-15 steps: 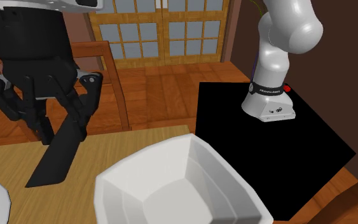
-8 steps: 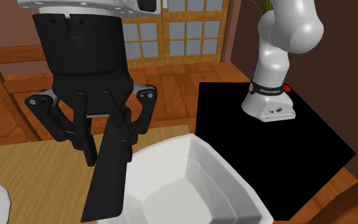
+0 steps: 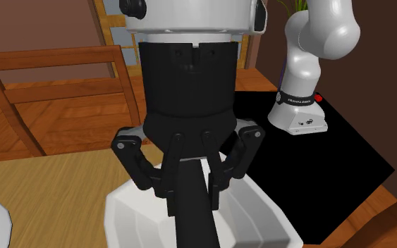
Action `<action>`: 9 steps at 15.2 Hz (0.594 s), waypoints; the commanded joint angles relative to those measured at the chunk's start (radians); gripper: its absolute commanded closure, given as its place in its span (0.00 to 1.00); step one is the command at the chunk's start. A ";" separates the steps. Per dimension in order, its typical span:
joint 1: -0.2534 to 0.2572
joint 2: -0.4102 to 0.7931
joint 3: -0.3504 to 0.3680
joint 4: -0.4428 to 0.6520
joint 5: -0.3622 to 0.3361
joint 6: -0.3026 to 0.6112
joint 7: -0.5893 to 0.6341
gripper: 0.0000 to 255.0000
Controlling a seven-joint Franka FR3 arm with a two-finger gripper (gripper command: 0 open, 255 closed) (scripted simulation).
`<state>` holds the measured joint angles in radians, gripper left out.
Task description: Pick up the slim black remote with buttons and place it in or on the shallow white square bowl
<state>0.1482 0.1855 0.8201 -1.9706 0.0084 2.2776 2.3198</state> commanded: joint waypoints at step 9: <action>0.033 0.068 -0.023 -0.070 -0.066 0.122 0.044 1.00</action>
<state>0.1758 0.2420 0.8022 -2.0359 -0.0459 2.3854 2.3569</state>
